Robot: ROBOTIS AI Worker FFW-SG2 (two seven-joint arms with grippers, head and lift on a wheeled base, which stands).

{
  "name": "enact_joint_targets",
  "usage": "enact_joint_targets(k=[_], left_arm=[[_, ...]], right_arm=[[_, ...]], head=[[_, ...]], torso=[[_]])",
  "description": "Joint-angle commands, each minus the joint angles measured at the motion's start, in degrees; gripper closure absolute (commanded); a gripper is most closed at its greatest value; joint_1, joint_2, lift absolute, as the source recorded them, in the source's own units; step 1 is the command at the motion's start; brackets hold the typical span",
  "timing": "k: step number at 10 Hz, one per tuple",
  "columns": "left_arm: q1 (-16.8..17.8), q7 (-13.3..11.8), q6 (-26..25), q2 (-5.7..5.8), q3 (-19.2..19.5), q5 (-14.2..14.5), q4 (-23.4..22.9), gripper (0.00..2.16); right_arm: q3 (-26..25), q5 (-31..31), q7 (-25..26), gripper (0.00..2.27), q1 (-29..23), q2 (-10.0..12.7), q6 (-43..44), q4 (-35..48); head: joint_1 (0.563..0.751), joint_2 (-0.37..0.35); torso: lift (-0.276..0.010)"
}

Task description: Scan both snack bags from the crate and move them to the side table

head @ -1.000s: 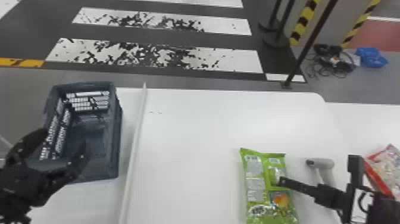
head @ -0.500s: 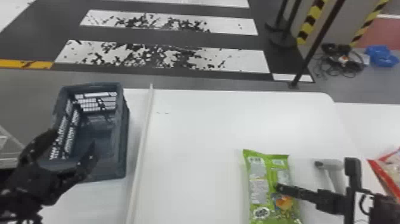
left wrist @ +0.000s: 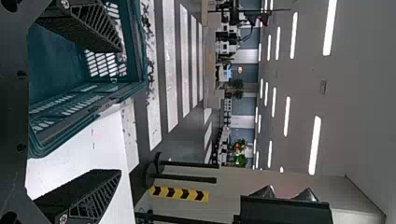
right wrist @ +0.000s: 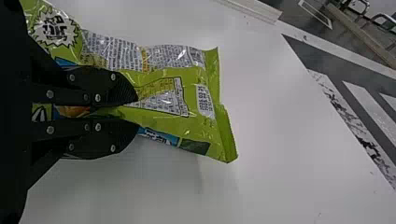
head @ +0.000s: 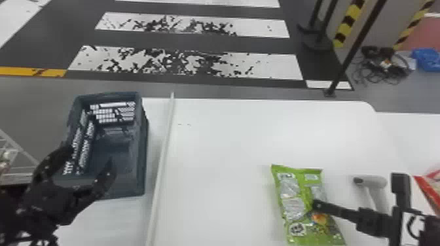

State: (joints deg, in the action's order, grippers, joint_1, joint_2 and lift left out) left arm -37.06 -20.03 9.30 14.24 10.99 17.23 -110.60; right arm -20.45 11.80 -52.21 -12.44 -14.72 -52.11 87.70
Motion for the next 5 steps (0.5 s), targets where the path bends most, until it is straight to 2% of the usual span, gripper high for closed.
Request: enact_joint_targets(k=[1,3,5], left_arm=[[0.0,0.0,0.1,-0.09,-0.1,-0.1,0.0,0.07],[0.0,0.0,-0.1,-0.26,-0.4,-0.3,0.1,0.07],[-0.6,-0.1,-0.1,0.09,-0.4,-0.5,0.0,0.07]], right_arm=[[-2.9,4.0,1.2,2.25,-2.5,0.5,-4.5,8.3],[-9.5,9.2,3.9,2.25,-2.9,1.8,-8.0,13.1],[-14.8,12.0,6.7,2.25,2.1,1.4,-7.8,11.3]], head=[[0.695,-0.029],[0.695,-0.039],[0.695,-0.084]], torso=[[-0.029],[-0.029],[-0.029]])
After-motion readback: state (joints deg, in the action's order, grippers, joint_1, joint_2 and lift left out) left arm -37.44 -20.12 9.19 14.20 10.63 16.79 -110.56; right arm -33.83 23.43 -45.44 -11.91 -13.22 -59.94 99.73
